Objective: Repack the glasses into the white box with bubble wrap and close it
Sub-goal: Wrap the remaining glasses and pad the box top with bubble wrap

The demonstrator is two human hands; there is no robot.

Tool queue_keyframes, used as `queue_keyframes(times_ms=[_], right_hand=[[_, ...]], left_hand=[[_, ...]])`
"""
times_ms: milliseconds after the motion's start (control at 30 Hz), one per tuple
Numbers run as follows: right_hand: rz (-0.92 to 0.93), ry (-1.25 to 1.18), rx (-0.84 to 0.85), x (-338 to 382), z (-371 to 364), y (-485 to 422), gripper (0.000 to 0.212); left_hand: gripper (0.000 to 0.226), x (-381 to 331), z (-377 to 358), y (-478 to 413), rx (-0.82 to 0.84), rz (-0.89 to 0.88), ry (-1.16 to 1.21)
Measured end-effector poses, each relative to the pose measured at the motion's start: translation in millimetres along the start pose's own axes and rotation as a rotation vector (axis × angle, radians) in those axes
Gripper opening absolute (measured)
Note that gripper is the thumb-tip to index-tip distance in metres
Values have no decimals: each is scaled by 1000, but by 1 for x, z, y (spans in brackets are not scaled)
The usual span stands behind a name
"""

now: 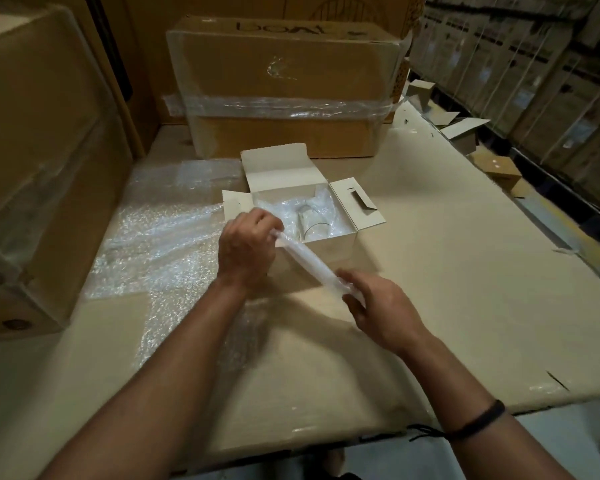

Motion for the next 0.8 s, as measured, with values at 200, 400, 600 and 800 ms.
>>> queue_keyframes(times_ms=[200,400,600,800], right_hand=[[167,-35,-98,4,0,-61,47],[177,110,-7,-1,-18,-116,44],[137,143,243,-8,-45,-144,34],[62,83,302,-19,-55,-140,36]], left_hand=[[18,11,-15,-65,-73,50,-32],[24,31,-50,-119,16,16,-120],[24,25,-99,-137,213,-100,-143],[43,7,-134,-134,472,-325,-290]])
Point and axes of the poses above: each hand's wrist, its own y-axis away from the middle knuckle, its own z-axis out of the back of the hand, x = y × z, the point moved 9 cm from there along -y, towards the middle knuckle, and after that the axes turned 9 degrees about z, right-handed, at the moved point
